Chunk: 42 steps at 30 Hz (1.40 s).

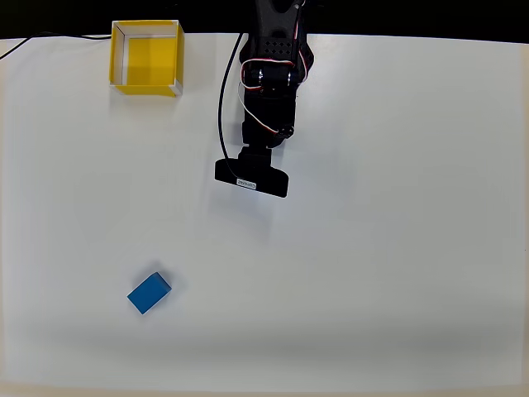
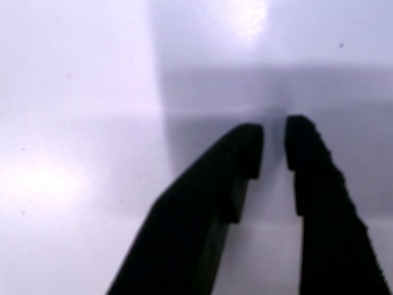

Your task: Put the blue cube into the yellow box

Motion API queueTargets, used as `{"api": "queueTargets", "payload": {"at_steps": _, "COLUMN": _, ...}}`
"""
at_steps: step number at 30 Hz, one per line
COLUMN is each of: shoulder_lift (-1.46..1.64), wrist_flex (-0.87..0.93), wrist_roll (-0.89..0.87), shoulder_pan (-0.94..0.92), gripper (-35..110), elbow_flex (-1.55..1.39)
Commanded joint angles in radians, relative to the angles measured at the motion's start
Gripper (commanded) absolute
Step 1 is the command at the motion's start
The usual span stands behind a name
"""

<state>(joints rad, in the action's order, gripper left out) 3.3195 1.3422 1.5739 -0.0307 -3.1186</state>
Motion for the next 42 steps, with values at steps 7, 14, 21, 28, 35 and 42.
{"api": "queueTargets", "payload": {"at_steps": 7, "shoulder_lift": 0.025, "wrist_flex": 0.014, "wrist_roll": 0.017, "shoulder_pan": -0.020, "gripper": 0, "elbow_flex": -0.026}}
{"api": "queueTargets", "payload": {"at_steps": 14, "shoulder_lift": 0.020, "wrist_flex": 0.006, "wrist_roll": 0.034, "shoulder_pan": -0.025, "gripper": 0, "elbow_flex": -0.026}}
{"api": "queueTargets", "payload": {"at_steps": 21, "shoulder_lift": -0.299, "wrist_flex": -0.167, "wrist_roll": 0.003, "shoulder_pan": -0.086, "gripper": 4, "elbow_flex": 0.245}}
{"api": "queueTargets", "payload": {"at_steps": 28, "shoulder_lift": -0.773, "wrist_flex": -0.290, "wrist_roll": -0.055, "shoulder_pan": -0.216, "gripper": 11, "elbow_flex": 0.741}}
{"api": "queueTargets", "payload": {"at_steps": 35, "shoulder_lift": -1.201, "wrist_flex": -0.477, "wrist_roll": -0.140, "shoulder_pan": -0.376, "gripper": 17, "elbow_flex": 1.118}}
{"api": "queueTargets", "payload": {"at_steps": 42, "shoulder_lift": -1.546, "wrist_flex": -0.558, "wrist_roll": -0.196, "shoulder_pan": -0.491, "gripper": 30, "elbow_flex": 1.427}}
